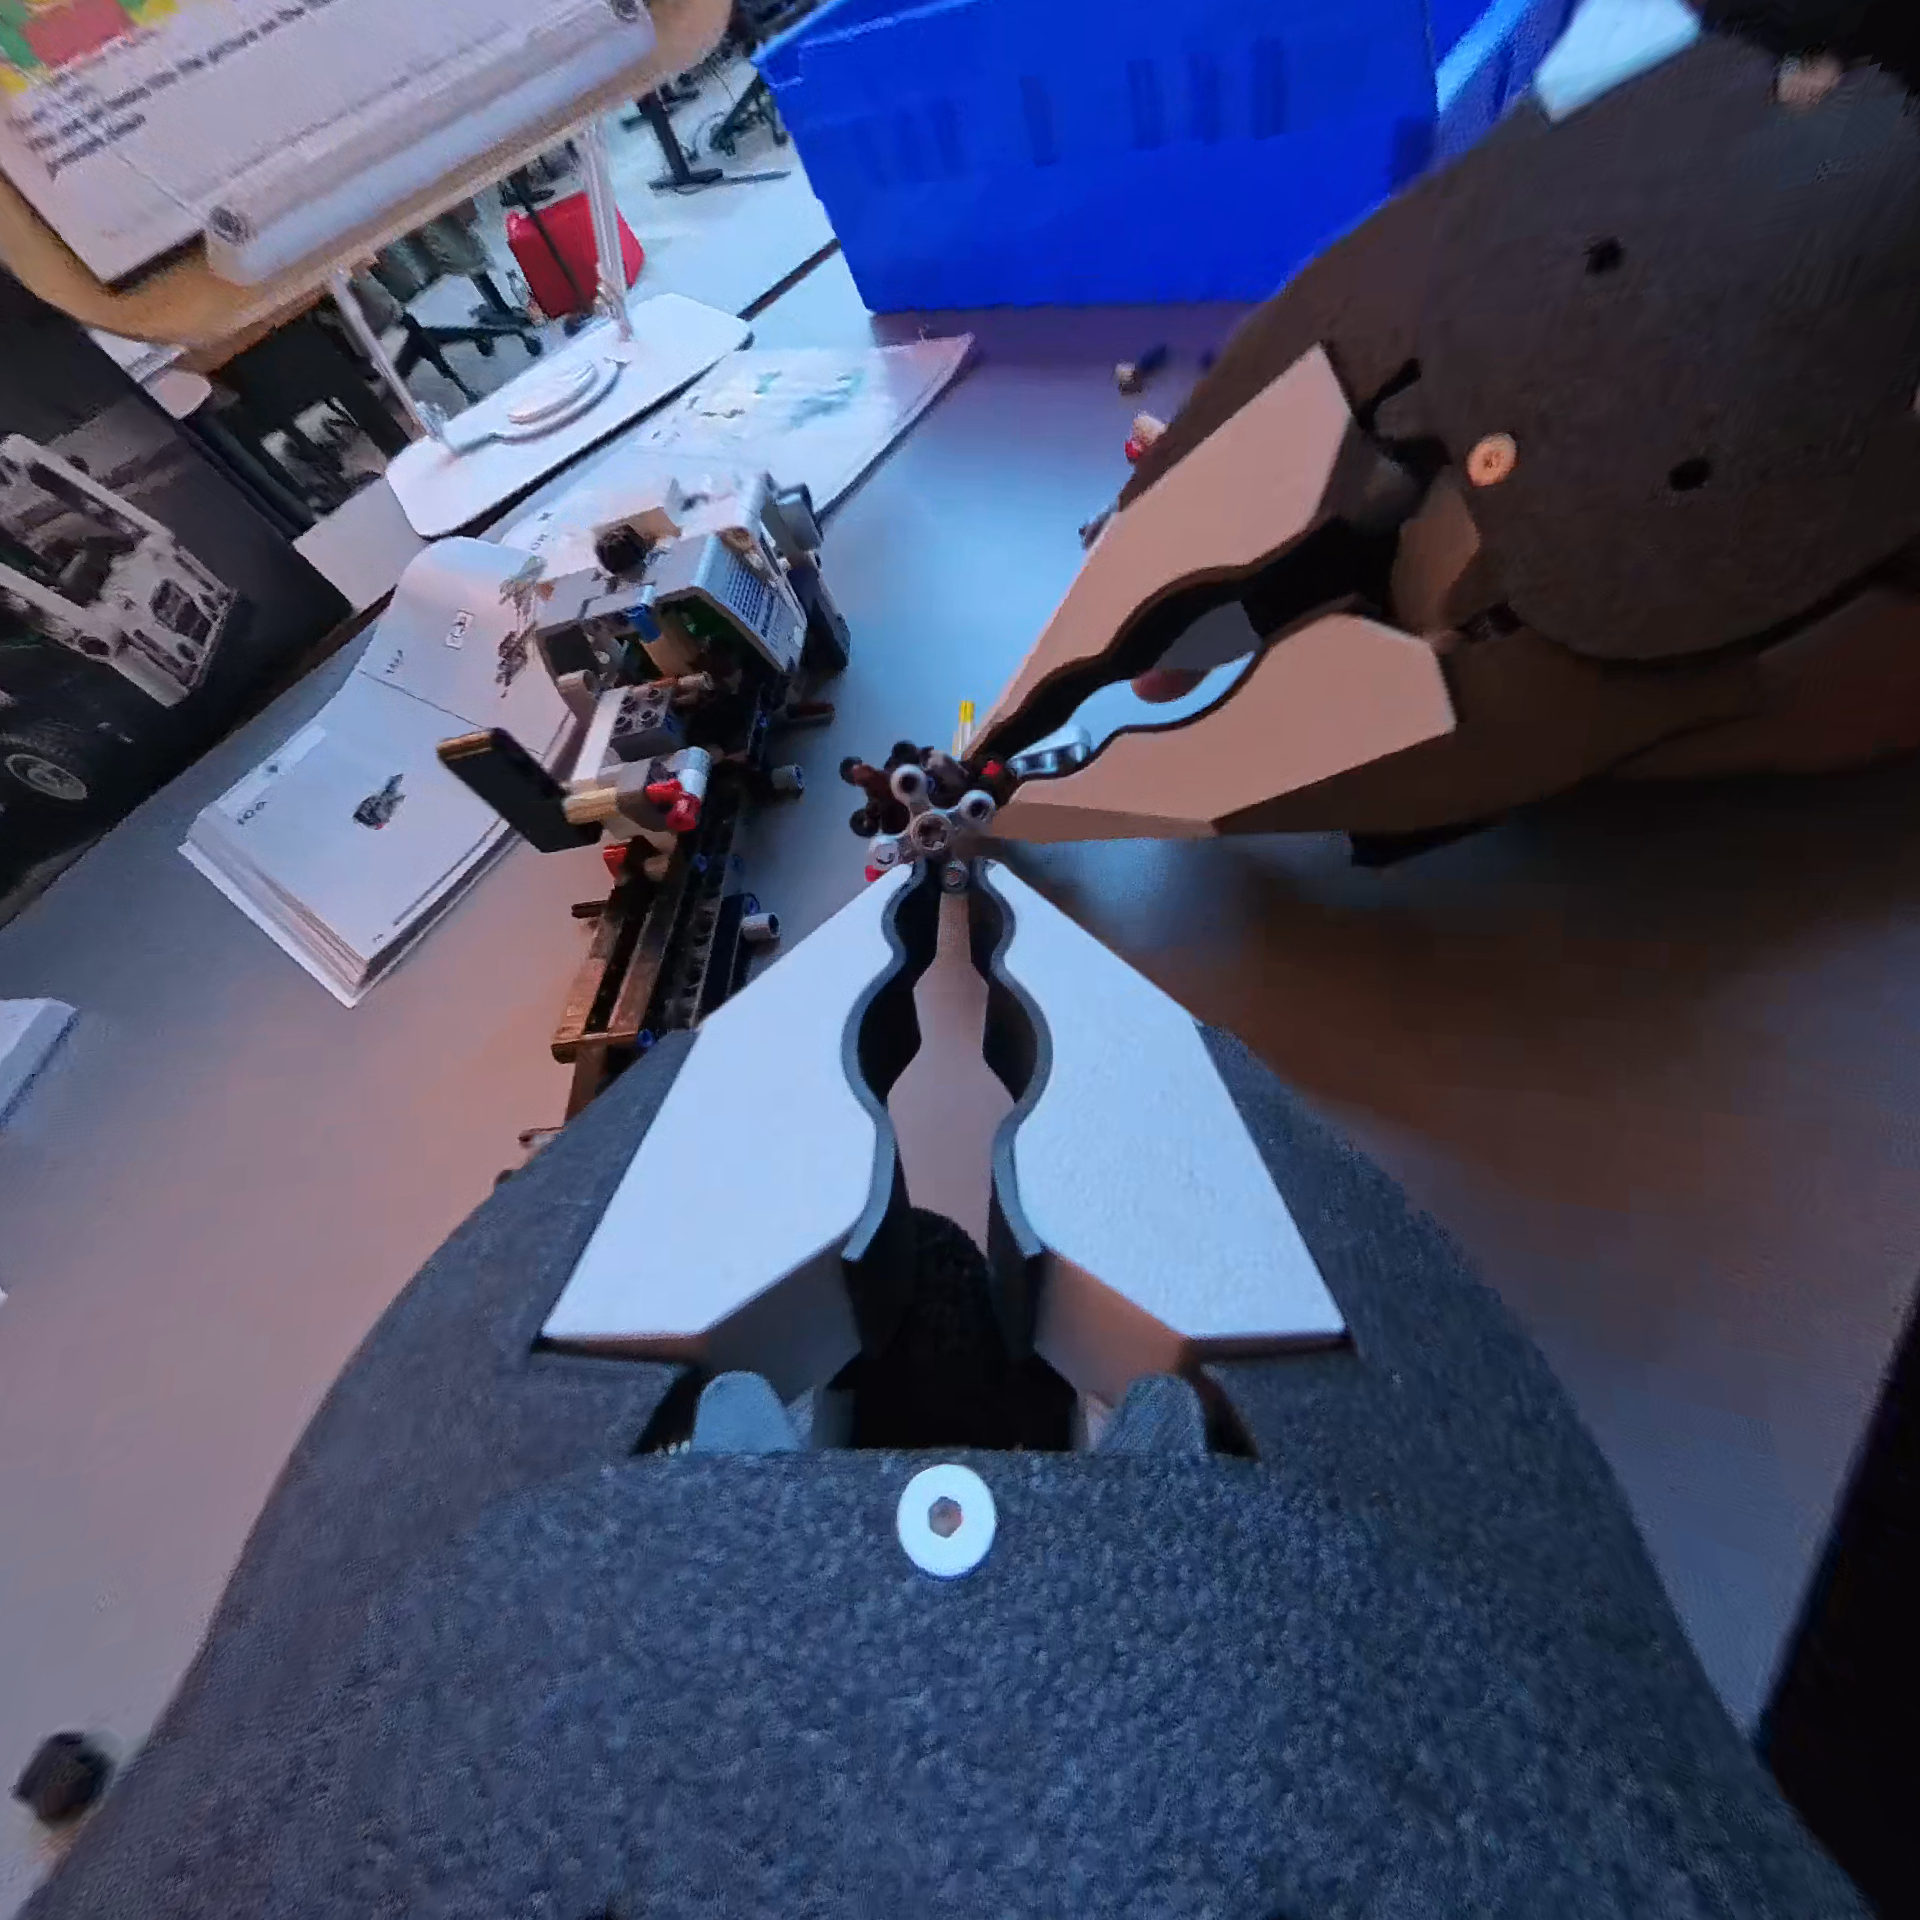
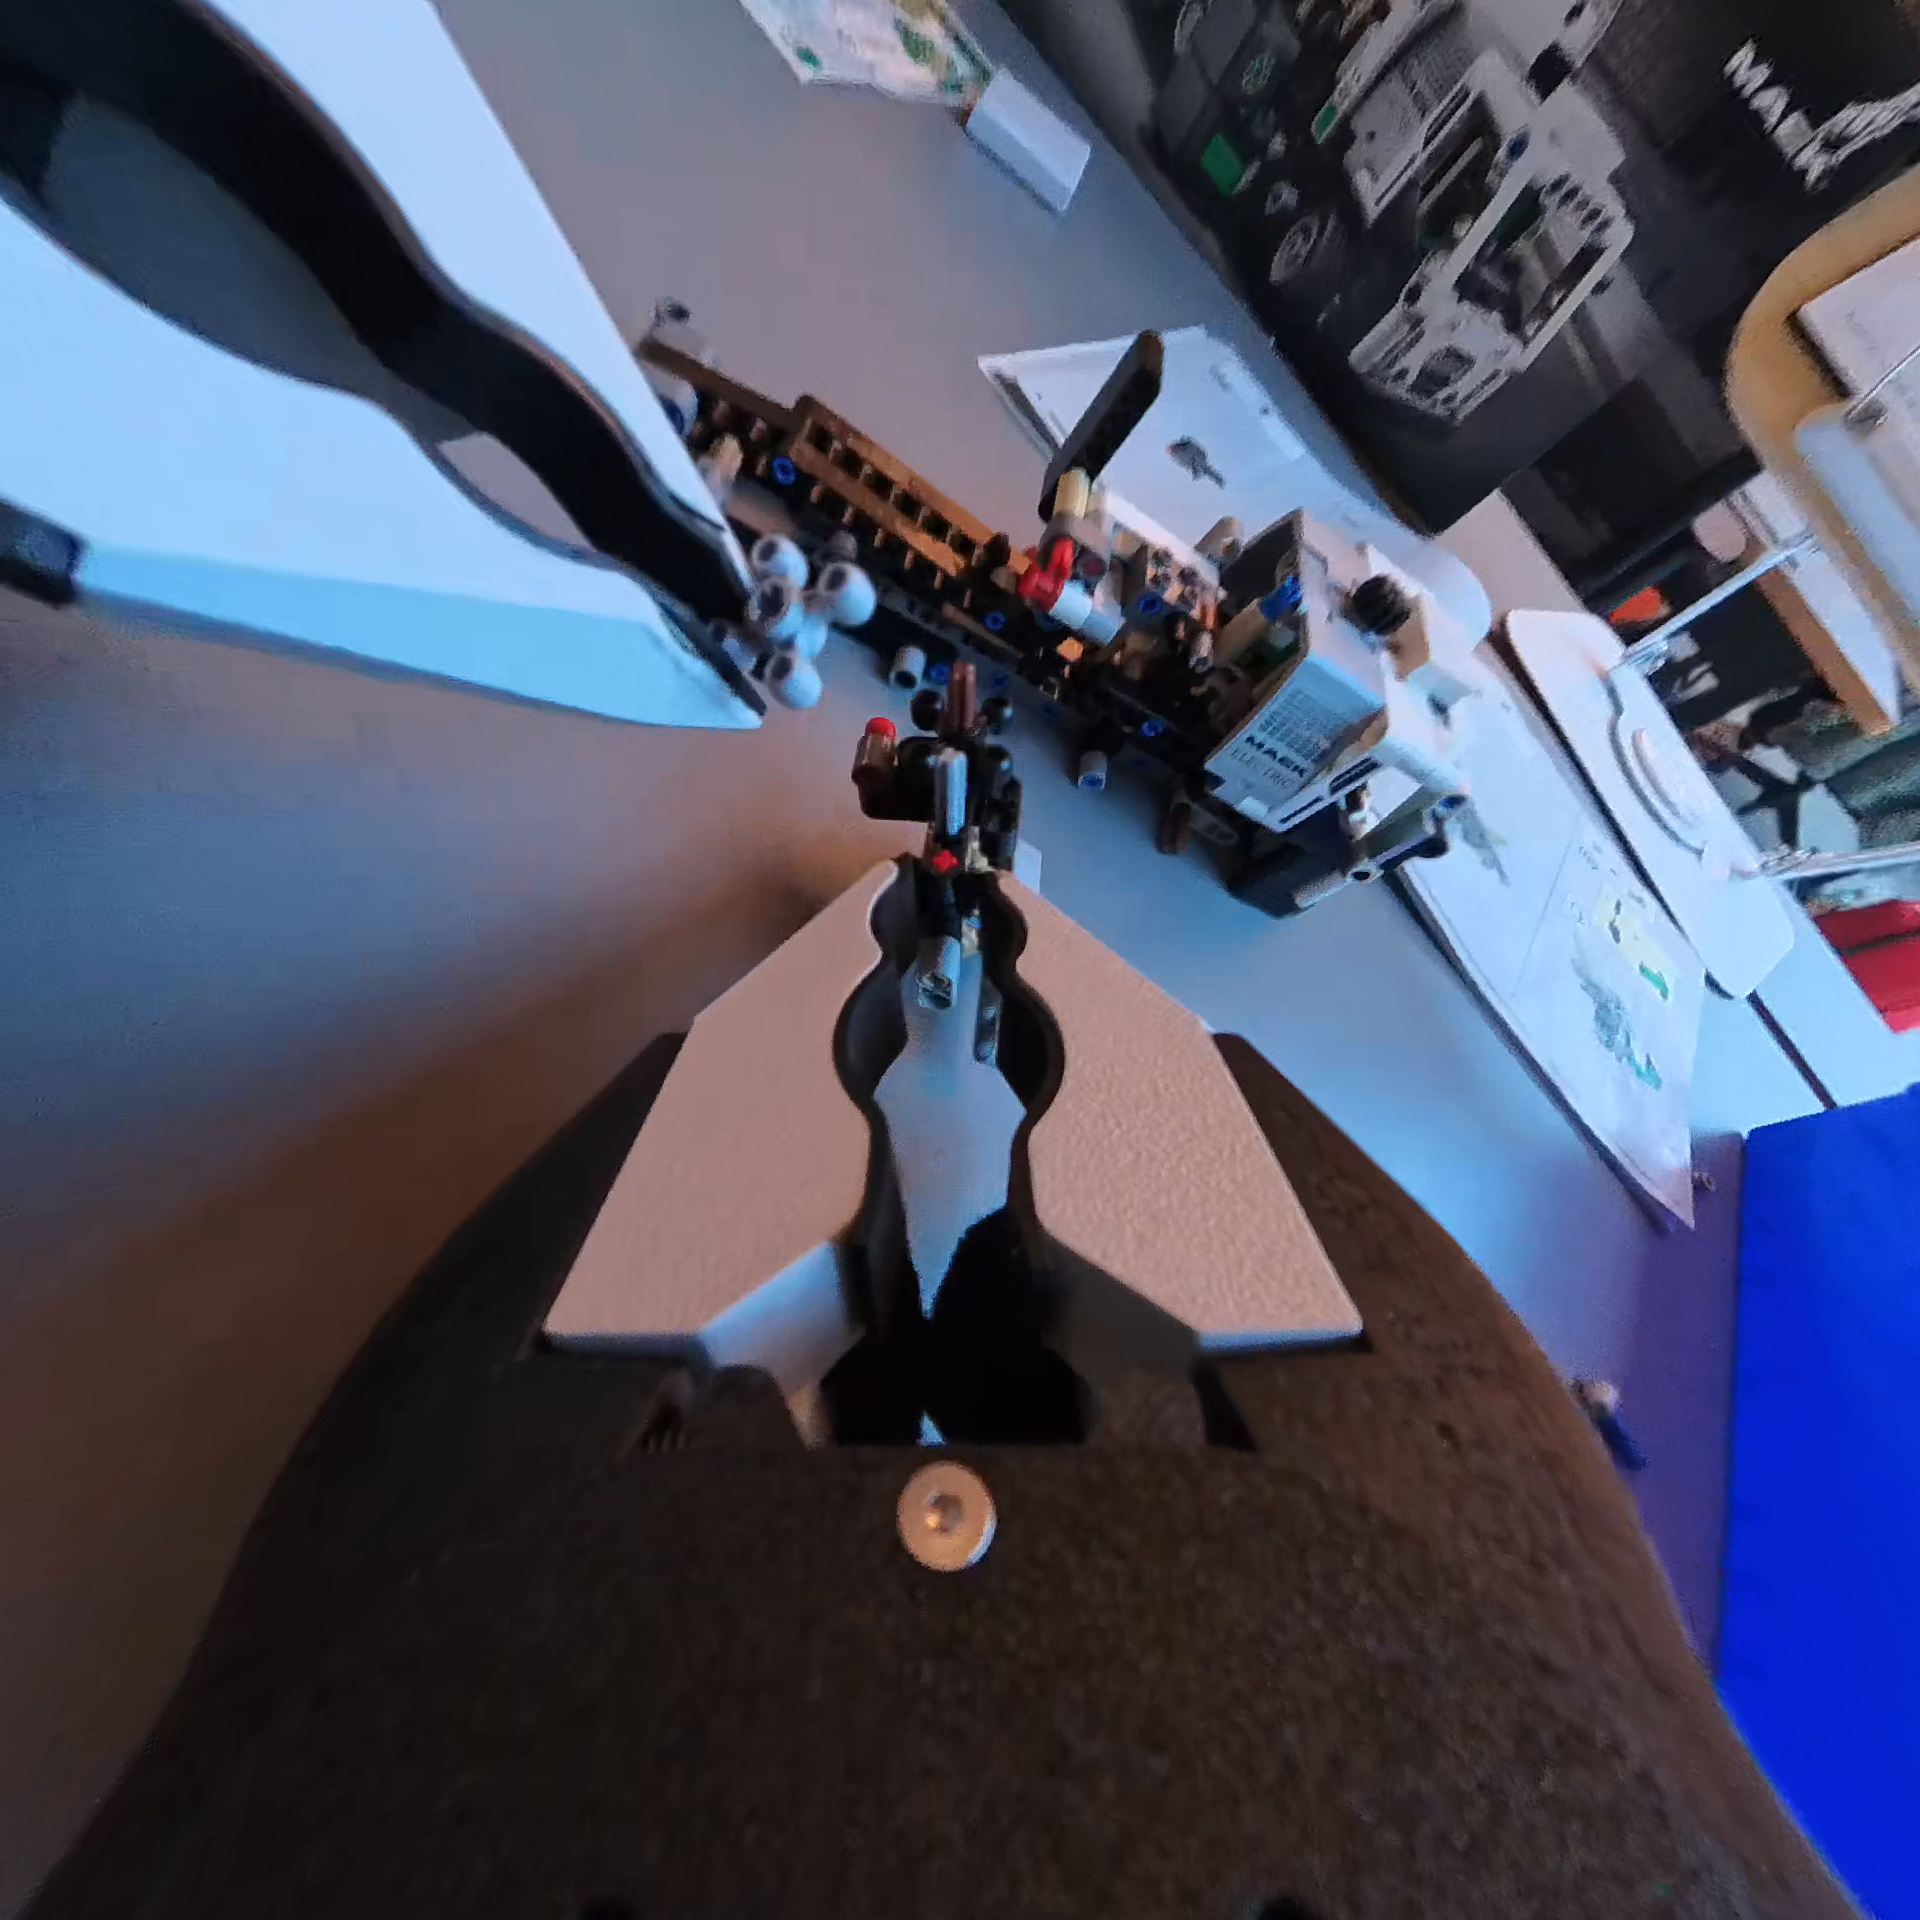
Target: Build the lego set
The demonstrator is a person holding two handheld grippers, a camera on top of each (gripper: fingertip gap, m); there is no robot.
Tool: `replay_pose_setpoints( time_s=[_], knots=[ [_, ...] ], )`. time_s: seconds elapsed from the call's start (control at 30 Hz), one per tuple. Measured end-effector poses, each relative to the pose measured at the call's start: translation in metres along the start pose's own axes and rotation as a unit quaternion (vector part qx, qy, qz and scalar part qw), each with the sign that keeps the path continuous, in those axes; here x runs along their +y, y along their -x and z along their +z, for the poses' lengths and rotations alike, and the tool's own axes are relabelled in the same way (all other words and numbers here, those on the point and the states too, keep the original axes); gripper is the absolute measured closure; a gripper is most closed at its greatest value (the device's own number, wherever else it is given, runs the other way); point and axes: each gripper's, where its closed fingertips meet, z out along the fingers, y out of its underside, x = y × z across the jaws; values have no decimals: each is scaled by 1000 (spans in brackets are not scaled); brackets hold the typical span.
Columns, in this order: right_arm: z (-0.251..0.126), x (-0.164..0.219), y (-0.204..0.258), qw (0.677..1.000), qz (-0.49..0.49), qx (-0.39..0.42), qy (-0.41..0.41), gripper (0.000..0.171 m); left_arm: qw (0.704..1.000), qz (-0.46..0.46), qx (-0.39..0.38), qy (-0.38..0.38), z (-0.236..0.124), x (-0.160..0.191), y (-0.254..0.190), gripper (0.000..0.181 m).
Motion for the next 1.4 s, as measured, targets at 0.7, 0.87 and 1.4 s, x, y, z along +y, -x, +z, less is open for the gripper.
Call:
replay_pose_setpoints(
  time_s=[0.7, 0.87, 1.4],
  knots=[
    [-36, -42, -3, 983, -90, 76, -141, 161, 990, -88, -11, 107, -20, -27, -11, 178],
    [-35, -41, 0, 981, -109, 75, -141, 161, 989, -56, -19, 132, -19, -23, -9, 178],
    [-32, -38, 2, 980, -131, 75, -130, 162, 989, -24, -3, 148, -17, -23, -12, 178]
  ],
)
